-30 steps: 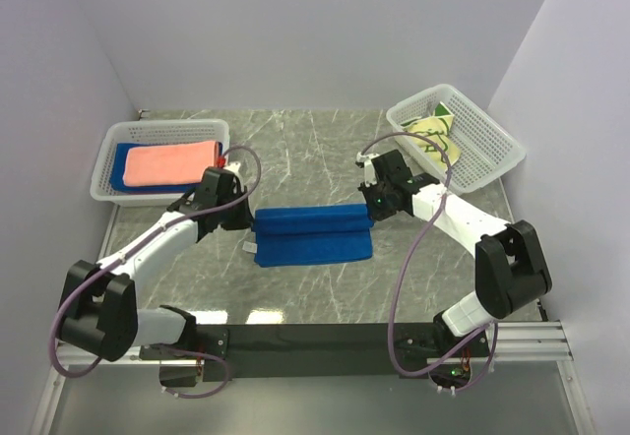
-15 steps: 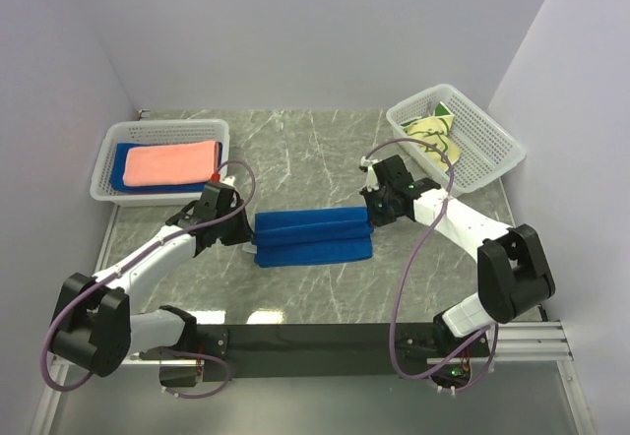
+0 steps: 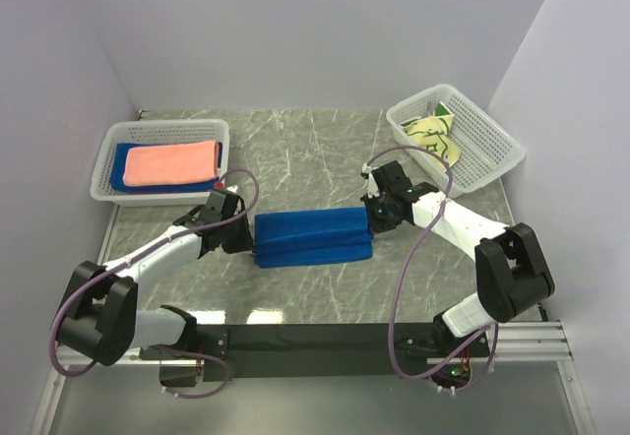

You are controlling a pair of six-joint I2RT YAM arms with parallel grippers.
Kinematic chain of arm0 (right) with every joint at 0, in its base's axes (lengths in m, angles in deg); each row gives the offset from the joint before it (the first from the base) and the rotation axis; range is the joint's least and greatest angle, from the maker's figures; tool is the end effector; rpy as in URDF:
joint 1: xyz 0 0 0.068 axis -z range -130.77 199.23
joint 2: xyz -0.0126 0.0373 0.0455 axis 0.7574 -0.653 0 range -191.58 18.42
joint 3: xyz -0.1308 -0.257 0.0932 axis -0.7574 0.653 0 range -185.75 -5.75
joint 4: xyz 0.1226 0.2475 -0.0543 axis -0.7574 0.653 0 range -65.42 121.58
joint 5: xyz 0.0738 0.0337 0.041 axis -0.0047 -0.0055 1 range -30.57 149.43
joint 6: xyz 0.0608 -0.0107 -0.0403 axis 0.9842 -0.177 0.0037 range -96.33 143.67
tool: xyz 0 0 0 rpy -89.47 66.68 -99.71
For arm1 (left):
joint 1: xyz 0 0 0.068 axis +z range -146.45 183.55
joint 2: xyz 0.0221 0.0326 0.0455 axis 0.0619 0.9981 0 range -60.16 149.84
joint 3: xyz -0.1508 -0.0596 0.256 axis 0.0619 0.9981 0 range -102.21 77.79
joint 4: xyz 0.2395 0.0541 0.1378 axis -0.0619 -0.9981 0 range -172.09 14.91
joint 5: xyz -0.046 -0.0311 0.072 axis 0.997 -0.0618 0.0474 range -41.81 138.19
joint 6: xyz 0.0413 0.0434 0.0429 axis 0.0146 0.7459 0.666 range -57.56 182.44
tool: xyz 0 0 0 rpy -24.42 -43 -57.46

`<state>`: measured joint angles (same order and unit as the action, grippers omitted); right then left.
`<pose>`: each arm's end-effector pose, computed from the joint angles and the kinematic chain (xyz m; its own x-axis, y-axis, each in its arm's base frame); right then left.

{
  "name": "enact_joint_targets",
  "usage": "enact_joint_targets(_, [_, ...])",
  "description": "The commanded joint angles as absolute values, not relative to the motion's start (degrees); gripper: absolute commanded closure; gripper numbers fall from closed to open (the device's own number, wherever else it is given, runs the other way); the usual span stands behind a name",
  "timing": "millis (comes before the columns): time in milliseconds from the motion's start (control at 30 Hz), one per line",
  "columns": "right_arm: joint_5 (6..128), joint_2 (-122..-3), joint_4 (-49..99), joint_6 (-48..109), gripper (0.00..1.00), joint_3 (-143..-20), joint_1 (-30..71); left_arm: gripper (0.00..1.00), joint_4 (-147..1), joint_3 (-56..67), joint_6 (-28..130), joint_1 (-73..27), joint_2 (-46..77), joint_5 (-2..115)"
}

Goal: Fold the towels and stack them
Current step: Fold the towel

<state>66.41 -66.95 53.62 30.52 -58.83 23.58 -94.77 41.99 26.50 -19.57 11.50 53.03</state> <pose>0.2835 0.1444 0.1976 -0.8427 -0.2735 -0.4637 -0.3846 0.9086 0.1631 0.2323 -0.1048 0.1746 -0.8694 -0.2648 -0.4172 -0.0928 0.9168 -0.3885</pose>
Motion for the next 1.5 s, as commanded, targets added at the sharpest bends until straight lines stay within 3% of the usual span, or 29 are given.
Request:
enact_joint_targets(0, [65.8, -67.7, 55.3, 32.2, 1.0, -59.1, 23.6, 0.99, -95.0, 42.5, 25.6, -19.8, 13.3, 50.8])
enact_joint_targets(267, [68.2, -67.3, 56.7, 35.8, 1.0, -57.9, 23.4, 0.97, -96.0, 42.3, 25.0, -20.8, 11.7, 49.7])
enact_joint_targets(367, [69.2, -64.8, 57.8, 36.3, 0.88, -57.0, 22.1, 0.83, -97.8, 41.9, 24.7, -21.2, 9.2, 49.4])
enact_joint_targets(500, [69.4, -59.1, 60.2, 36.9, 0.69, -56.7, 18.9, 0.57, -101.5, 41.0, 23.4, -22.6, 3.7, 49.1])
enact_joint_targets(700, [72.7, -51.3, 62.4, 37.5, 0.57, -59.2, 17.9, 0.25, -105.8, 37.5, 20.4, -26.6, -7.4, 48.4])
enact_joint_targets(867, [75.1, -50.3, 49.8, 44.8, 0.56, -57.2, 17.9, 0.26, -101.2, 34.1, 16.8, -29.0, -4.9, 48.9])
enact_joint_targets(967, [73.0, -51.8, 41.0, 50.5, 0.57, -53.1, 17.9, 0.31, -96.6, 32.3, 15.6, -30.8, 0.6, 48.5])
enact_joint_targets(1100, [67.4, -54.1, 33.6, 55.6, 0.59, -47.2, 18.1, 0.48, -90.6, 33.7, 13.9, -32.0, 9.1, 48.4])
enact_joint_targets(1200, [68.0, -56.1, 29.8, 57.8, 0.6, -43.0, 19.0, 0.55, -87.9, 37.0, 12.5, -32.0, 12.7, 48.4])
enact_joint_targets(1467, [72.2, -59.0, 19.3, 65.2, 0.61, -29.3, 25.1, 0.75, -83.8, 51.3, 7.0, -32.0, 12.2, 48.4])
